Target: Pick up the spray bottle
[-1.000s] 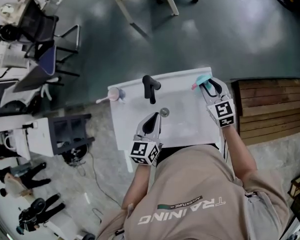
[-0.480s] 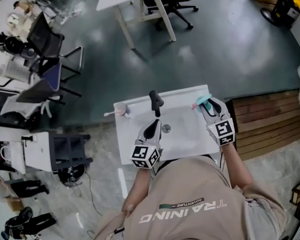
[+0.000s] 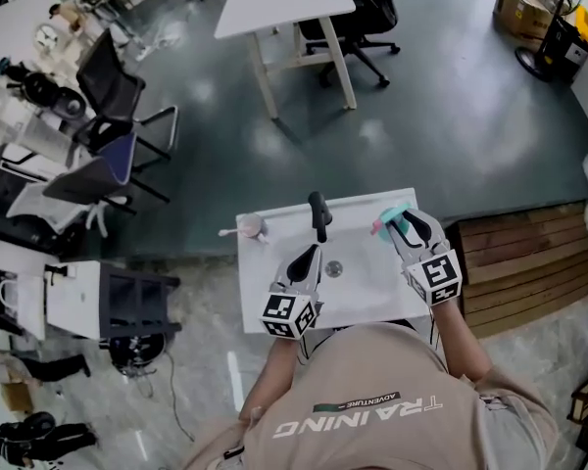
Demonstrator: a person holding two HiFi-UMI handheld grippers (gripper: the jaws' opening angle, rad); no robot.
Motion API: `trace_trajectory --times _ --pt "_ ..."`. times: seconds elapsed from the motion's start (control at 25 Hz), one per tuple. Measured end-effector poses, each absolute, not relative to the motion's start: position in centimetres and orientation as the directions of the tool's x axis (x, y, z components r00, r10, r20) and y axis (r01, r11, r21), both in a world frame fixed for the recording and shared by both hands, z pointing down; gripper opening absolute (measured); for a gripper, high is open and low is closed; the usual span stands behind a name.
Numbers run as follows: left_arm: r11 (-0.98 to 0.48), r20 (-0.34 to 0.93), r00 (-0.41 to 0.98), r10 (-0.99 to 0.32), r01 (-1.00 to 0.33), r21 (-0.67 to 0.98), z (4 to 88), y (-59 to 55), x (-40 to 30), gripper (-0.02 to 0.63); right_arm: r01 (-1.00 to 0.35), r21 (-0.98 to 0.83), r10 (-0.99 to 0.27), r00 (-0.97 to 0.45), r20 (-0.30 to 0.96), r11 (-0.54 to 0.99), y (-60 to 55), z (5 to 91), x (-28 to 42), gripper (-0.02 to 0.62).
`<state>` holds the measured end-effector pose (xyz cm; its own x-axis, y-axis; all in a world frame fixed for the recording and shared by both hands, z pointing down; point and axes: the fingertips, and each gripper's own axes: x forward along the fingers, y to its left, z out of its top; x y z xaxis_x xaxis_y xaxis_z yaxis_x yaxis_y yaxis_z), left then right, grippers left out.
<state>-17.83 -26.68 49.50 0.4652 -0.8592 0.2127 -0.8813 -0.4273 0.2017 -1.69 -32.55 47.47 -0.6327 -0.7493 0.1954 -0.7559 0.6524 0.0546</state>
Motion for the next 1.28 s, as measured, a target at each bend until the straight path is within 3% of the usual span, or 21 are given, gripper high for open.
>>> trace_trajectory --times 0.64,1.28 --pt "-0.396 0.150 0.426 -0.892 -0.898 0.194 47.1 -27.0 -21.6 0.015 -0.737 0.029 -0.732 -0.665 0.147 0.676 -31.8 46.1 -4.6 0.132" --pt "-0.434 0.169 0.466 -0.869 -0.880 0.192 47.7 -27.6 -20.5 0.015 -0.754 0.011 -0.746 -0.648 0.152 0.657 -31.2 46.3 -3.8 0.132"
